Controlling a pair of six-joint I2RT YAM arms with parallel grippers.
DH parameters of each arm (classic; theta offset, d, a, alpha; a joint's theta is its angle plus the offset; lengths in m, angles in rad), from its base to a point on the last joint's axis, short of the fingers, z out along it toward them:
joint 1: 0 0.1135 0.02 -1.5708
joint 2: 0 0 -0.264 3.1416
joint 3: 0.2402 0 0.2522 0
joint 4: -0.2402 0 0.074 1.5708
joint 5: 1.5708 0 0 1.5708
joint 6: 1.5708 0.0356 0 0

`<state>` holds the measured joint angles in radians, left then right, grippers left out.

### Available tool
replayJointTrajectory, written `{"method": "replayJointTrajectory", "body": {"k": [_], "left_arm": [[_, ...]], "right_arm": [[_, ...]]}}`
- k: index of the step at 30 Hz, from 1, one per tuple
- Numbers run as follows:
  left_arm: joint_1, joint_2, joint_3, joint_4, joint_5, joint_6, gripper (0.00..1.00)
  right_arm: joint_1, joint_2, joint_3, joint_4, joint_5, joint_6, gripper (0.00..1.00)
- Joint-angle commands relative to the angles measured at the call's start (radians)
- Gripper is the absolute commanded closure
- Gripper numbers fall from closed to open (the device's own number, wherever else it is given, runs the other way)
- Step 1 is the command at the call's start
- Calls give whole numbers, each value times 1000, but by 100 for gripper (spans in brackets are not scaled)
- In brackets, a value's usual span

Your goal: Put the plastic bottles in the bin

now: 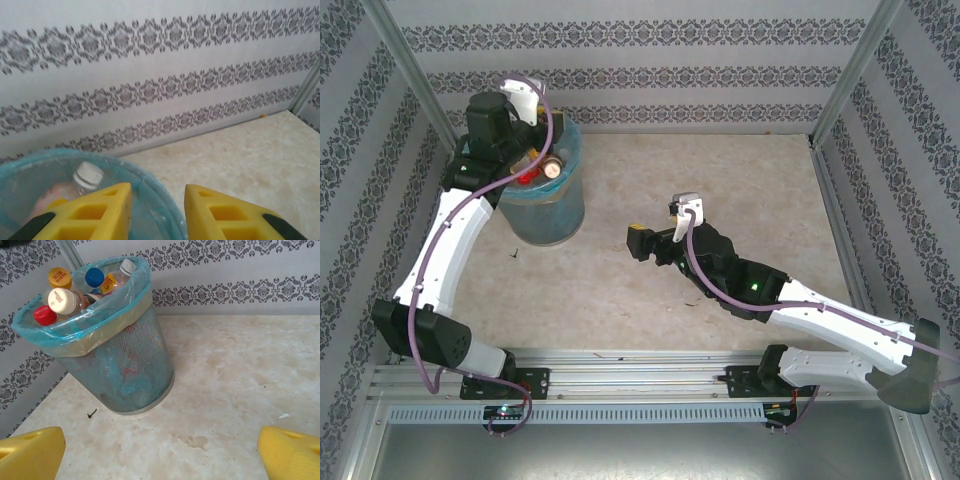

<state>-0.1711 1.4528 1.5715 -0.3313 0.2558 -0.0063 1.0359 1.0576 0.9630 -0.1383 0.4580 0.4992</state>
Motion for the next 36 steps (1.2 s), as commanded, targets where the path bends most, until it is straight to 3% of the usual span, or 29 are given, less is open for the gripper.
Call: {"method": "replayJointTrajectory", "body": {"k": [1,16,26,36], "left_arm": [[-12,-57,-70,-3,47,-29,67],[-46,-259,-187,-67,106,43,67],[-103,-272,-258,-90,228,-15,82],[-99,-243,-280,-144,-11,-28,91]], "right_arm": [[-10,-8,-5,-4,1,34,2],[-11,65,25,4,-33,55,2],[-12,99,36,-1,-42,77,2],[-12,111,32,-11,-57,100,2]]}}
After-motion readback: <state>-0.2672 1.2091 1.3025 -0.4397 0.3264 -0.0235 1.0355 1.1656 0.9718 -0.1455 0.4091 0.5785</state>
